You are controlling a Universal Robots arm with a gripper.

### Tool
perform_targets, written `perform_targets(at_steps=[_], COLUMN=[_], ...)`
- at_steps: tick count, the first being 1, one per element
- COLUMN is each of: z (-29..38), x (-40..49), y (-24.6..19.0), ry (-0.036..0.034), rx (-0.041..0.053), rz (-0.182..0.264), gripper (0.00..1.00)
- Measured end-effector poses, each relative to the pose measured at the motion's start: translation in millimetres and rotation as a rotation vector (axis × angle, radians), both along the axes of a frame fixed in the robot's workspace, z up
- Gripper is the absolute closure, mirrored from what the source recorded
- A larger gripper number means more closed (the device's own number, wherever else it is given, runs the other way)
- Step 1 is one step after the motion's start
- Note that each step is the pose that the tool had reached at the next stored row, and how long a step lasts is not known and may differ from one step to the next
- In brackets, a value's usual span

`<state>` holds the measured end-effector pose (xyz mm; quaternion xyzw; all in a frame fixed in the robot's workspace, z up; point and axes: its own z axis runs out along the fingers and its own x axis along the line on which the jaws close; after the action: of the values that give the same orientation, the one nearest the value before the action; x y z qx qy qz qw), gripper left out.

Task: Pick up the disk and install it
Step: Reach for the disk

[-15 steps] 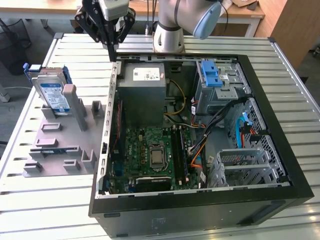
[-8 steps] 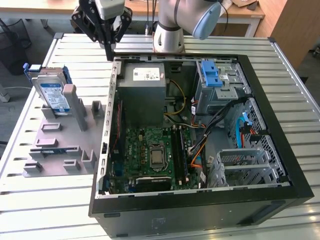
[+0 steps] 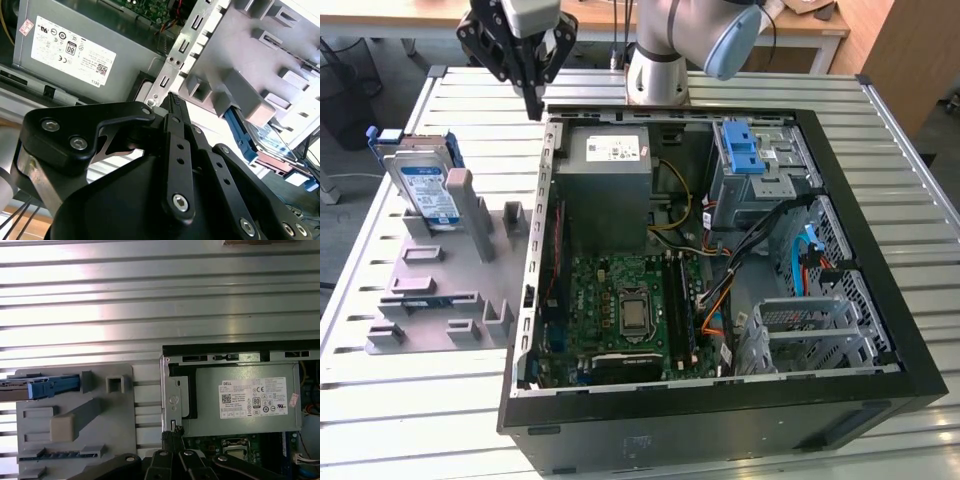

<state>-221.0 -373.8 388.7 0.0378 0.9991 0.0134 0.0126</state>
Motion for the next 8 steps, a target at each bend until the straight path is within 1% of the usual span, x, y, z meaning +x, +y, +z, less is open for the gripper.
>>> perform_targets(at_steps=[8], z=[-0.4], x=[-7.7], y=[3.2], ry=[0.0004], rx=[0.0], rz=[0.0], gripper=[0.89])
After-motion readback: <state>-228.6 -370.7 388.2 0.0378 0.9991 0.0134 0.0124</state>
